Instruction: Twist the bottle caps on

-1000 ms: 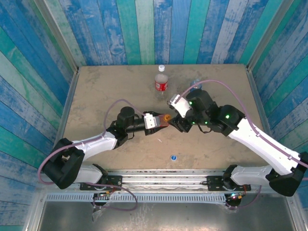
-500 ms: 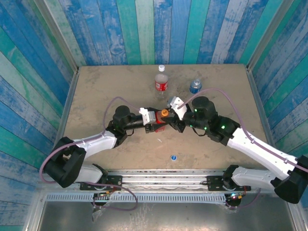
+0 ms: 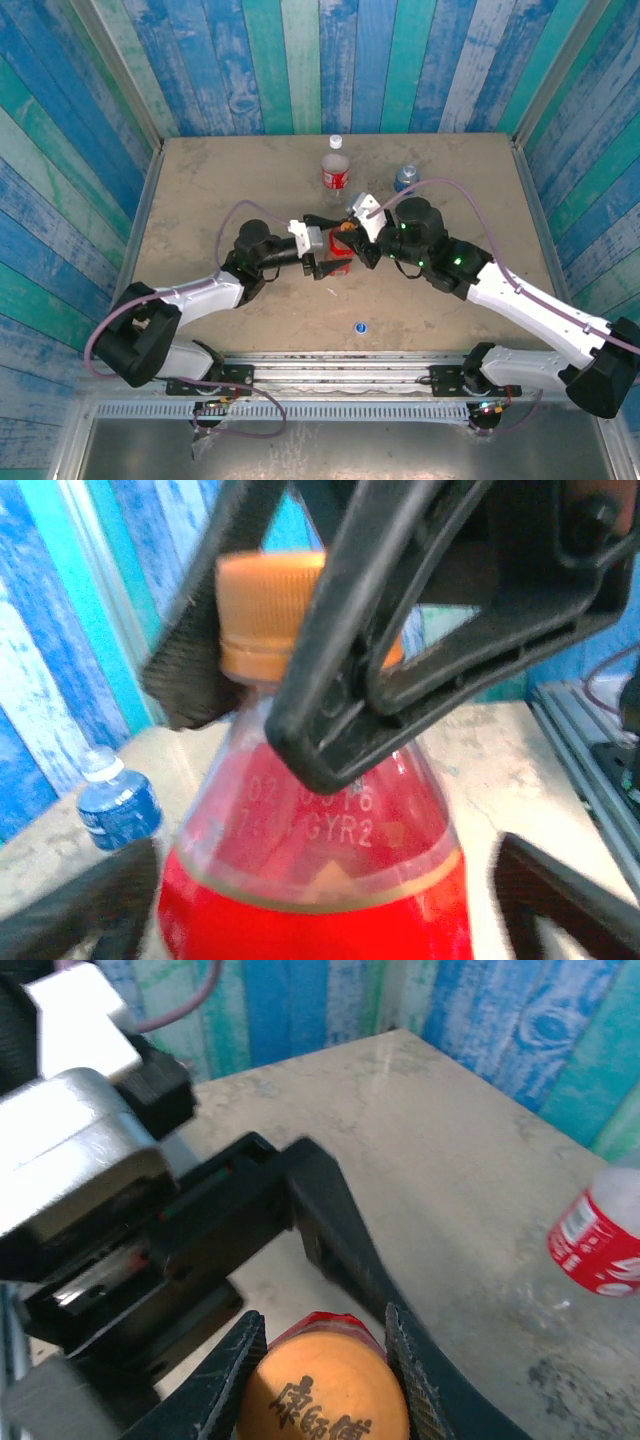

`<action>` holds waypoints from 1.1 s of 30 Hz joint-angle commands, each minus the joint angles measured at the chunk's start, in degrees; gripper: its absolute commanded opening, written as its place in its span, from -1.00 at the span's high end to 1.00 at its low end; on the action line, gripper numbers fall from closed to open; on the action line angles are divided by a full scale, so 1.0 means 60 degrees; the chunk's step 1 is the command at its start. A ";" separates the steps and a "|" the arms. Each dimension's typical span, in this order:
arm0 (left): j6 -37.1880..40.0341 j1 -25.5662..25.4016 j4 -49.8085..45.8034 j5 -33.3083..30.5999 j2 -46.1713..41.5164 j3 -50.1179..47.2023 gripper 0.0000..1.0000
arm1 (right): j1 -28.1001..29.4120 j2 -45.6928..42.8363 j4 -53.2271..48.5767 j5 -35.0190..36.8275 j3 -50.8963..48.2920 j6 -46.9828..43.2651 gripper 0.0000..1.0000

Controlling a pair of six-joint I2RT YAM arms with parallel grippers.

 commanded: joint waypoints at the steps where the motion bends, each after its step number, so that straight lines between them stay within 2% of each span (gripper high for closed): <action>1: -0.0958 0.0004 0.1277 -0.0932 0.0072 -0.0606 -0.93 | -0.0073 0.0004 0.0113 0.1415 0.0097 0.0266 0.51; 4: -0.1317 0.0005 0.1472 -0.1776 -0.0399 -0.1221 -0.88 | -0.0666 0.0407 0.0359 0.1965 0.0286 -0.0077 0.50; 10: -0.1797 0.0005 0.1381 -0.2349 -0.0900 -0.2014 -0.88 | -0.2488 0.2331 0.0738 0.1100 0.1596 -0.0088 0.52; 14: -0.1828 0.0005 0.1096 -0.2772 -0.1503 -0.2213 -0.88 | -0.3305 0.3772 0.1018 0.0455 0.2628 -0.0036 0.52; 20: -0.1739 0.0005 0.0713 -0.2989 -0.1671 -0.2101 -0.87 | -0.4069 0.5516 0.1139 -0.0512 0.3753 -0.0024 0.49; 25: -0.1758 0.0007 0.0728 -0.2960 -0.1550 -0.2025 -0.88 | -0.4270 0.6296 0.1138 -0.0902 0.4099 -0.0010 0.43; 28: -0.1758 0.0012 0.0716 -0.2960 -0.1519 -0.1986 -0.88 | -0.4295 0.6340 0.1124 -0.0960 0.4131 0.0021 0.27; 33: -0.1695 0.0005 0.0685 -0.2989 -0.1453 -0.1913 -0.88 | -0.4307 0.5955 0.1058 -0.0938 0.4136 -0.0064 -0.29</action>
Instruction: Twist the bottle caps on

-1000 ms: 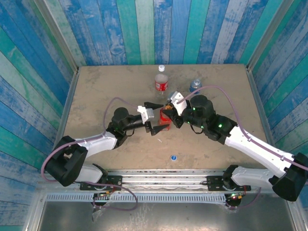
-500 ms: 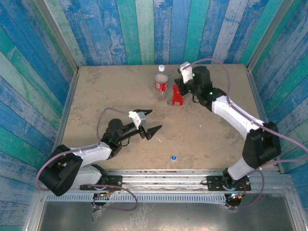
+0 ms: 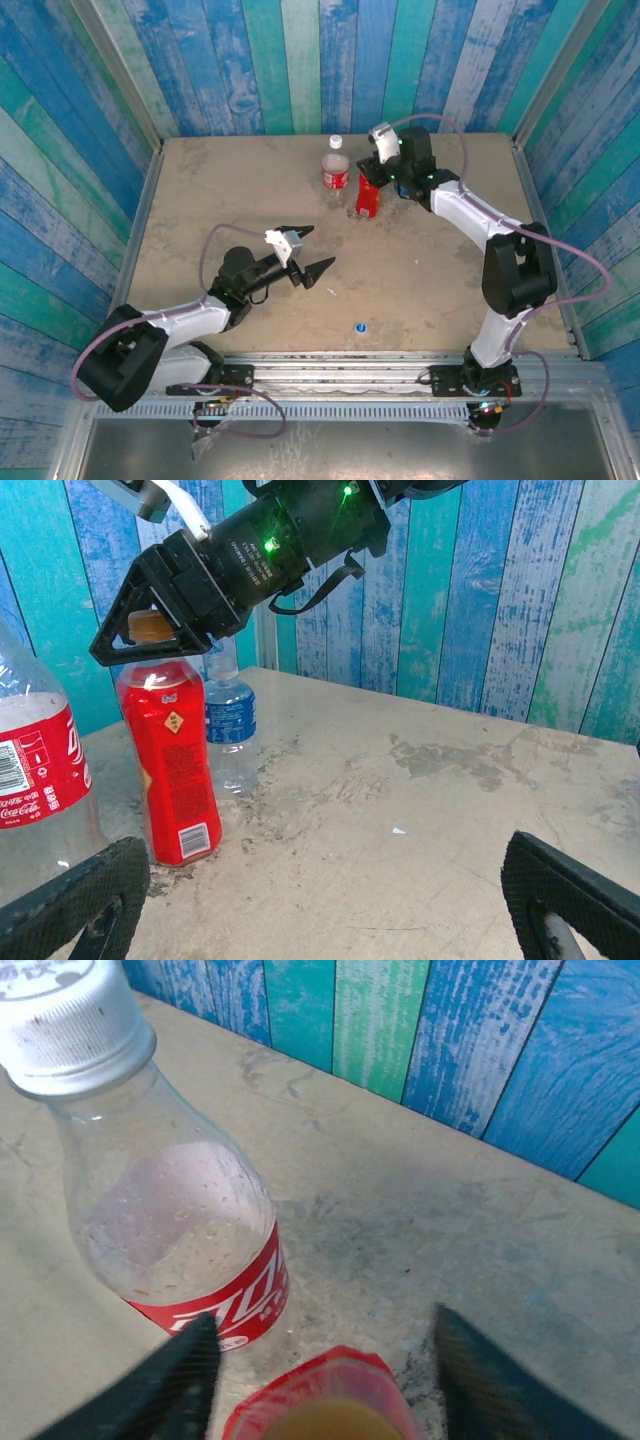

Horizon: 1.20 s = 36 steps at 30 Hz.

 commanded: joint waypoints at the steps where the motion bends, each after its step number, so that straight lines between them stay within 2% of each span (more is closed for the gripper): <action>1: -0.0009 0.0005 0.0027 -0.0083 0.0001 0.0247 -0.88 | -0.0038 -0.0425 -0.0129 -0.0113 0.0178 -0.0047 -0.40; 7: 0.0037 0.0005 0.0092 0.0123 0.0074 0.0318 -0.88 | -0.0036 -0.1363 -0.0076 0.0282 -0.0171 0.0082 -0.94; 9: 0.0028 0.0004 0.0078 0.0169 0.0088 0.0365 -0.88 | -0.0038 -0.1741 -0.0002 0.0569 -0.0336 0.0101 -1.00; 14: -0.0030 0.0005 0.0185 0.0266 0.0227 0.0486 -0.88 | -0.0198 -0.2972 0.1245 0.2023 -0.1648 -0.0103 -1.00; 20: -0.0133 0.0005 0.0430 0.0519 0.0718 0.0730 -0.88 | -0.1710 -0.3143 0.0991 0.0969 -0.1979 0.1036 -1.00; 25: -0.0145 0.0005 0.0531 0.0573 0.0968 0.0864 -0.88 | -0.2141 -0.2387 0.0747 0.1043 -0.1754 0.1360 -0.89; 29: -0.0116 0.0001 0.0539 0.0566 0.1057 0.0899 -0.88 | -0.2153 -0.1303 -0.0799 0.0873 -0.0647 0.0904 -0.77; 32: -0.0082 -0.0003 0.0492 0.0543 0.1076 0.0912 -0.88 | -0.2147 -0.0699 -0.1181 0.0725 -0.0227 0.0720 -0.71; 36: -0.0037 0.0001 0.0430 0.0537 0.1123 0.0931 -0.88 | -0.2147 -0.0155 -0.1164 0.0541 -0.0017 0.0641 -0.43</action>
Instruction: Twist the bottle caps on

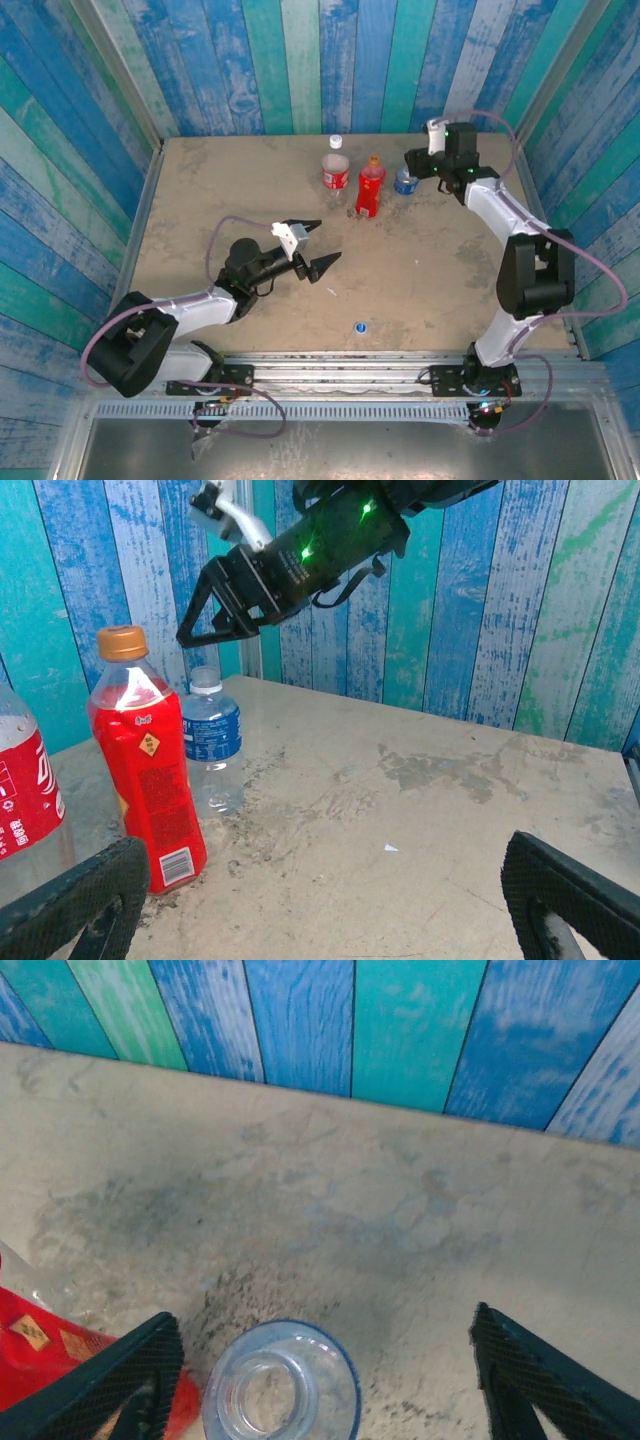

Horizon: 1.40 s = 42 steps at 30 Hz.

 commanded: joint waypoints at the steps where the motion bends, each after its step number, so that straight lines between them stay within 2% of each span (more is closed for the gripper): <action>1: 0.0069 0.0003 0.0181 0.0082 0.0268 0.0221 -0.88 | 0.0019 0.0325 -0.0421 -0.0302 0.0348 -0.0154 -0.37; 7: 0.0125 -0.0007 0.0160 0.0060 0.0324 0.0249 -0.88 | 0.0028 0.0724 -0.0573 -0.0844 0.0424 -0.0190 -0.32; 10: 0.0129 0.0003 0.0158 0.0092 0.0342 0.0276 -0.88 | 0.0026 0.0855 -0.0690 -0.0913 0.0471 -0.0221 -0.22; 15: 0.0159 -0.0011 0.0122 0.0069 0.0318 0.0280 -0.88 | 0.0017 0.0872 -0.0738 -0.0975 0.0472 -0.0283 0.18; 19: 0.0181 0.0005 0.0100 0.0077 0.0306 0.0279 -0.88 | 0.0032 0.0569 -0.0724 -0.1038 0.0339 -0.0386 0.41; 24: 0.0235 -0.0010 0.0265 -0.0436 0.0389 0.0255 -0.88 | 0.0087 -0.0206 -0.0709 -0.0947 -0.0266 -0.0387 0.40; 28: 0.0151 -0.0011 0.0435 -0.0645 0.0518 0.0308 -0.87 | 0.0276 -0.1320 -0.0668 -0.0634 -0.1375 -0.0435 0.40; 34: 0.0151 0.0001 0.0640 -0.0458 0.1022 0.0469 -0.88 | 0.1302 -0.3482 -0.0755 0.0074 -0.3452 -0.0350 0.40; 39: 0.0626 -0.0008 0.1449 0.0023 0.1451 0.0143 -0.88 | 0.2661 -0.4970 -0.1394 0.0152 -0.4445 -0.0334 0.43; 42: 0.0764 -0.0008 0.2016 0.0462 0.1985 0.0074 -0.87 | 0.3685 -0.5241 -0.1462 -0.0050 -0.4700 -0.0398 0.43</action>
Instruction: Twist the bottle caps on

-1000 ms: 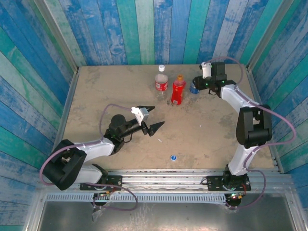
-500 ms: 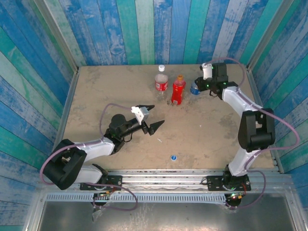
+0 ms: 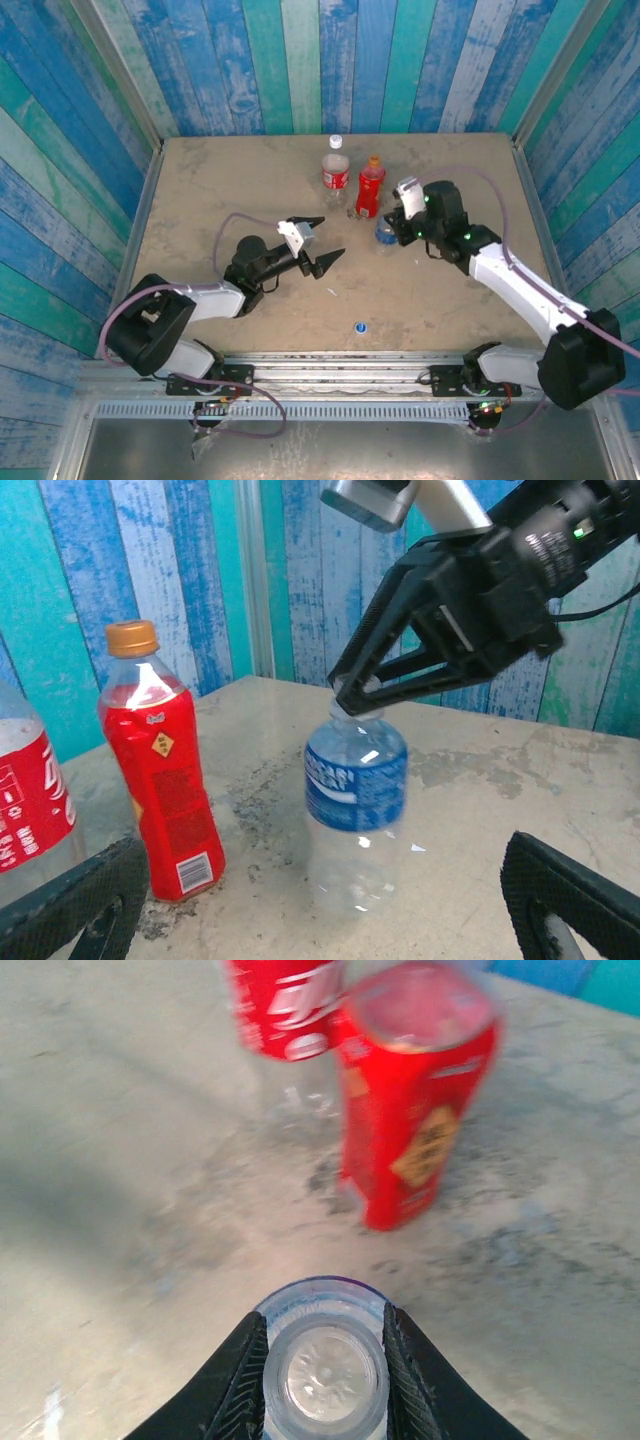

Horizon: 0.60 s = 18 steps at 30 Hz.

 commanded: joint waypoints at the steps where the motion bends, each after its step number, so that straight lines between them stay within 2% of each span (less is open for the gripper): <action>1: 0.0311 -0.0009 0.0937 0.0720 0.0774 -0.0092 -0.88 | 0.0970 -0.0140 -0.0413 -0.0097 -0.0153 -0.0220 0.42; 3: 0.0133 -0.0014 0.1560 0.1161 0.1344 -0.0043 -0.88 | 0.1821 0.0111 -0.0606 -0.0349 0.0013 -0.0677 0.41; 6: -0.0026 -0.0008 0.2493 0.1344 0.2052 -0.0120 -0.88 | 0.2417 0.0561 -0.0722 -0.0479 0.0232 -0.1020 0.41; 10: -0.0242 -0.0008 0.2992 0.1564 0.2569 -0.0165 -0.88 | 0.2722 0.0837 -0.0332 -0.0540 0.0122 -0.1028 0.42; 18: -0.0326 -0.0035 0.3064 0.1643 0.2390 -0.0647 -0.87 | 0.2778 0.0095 0.2306 -0.1001 -0.1102 -0.0563 0.49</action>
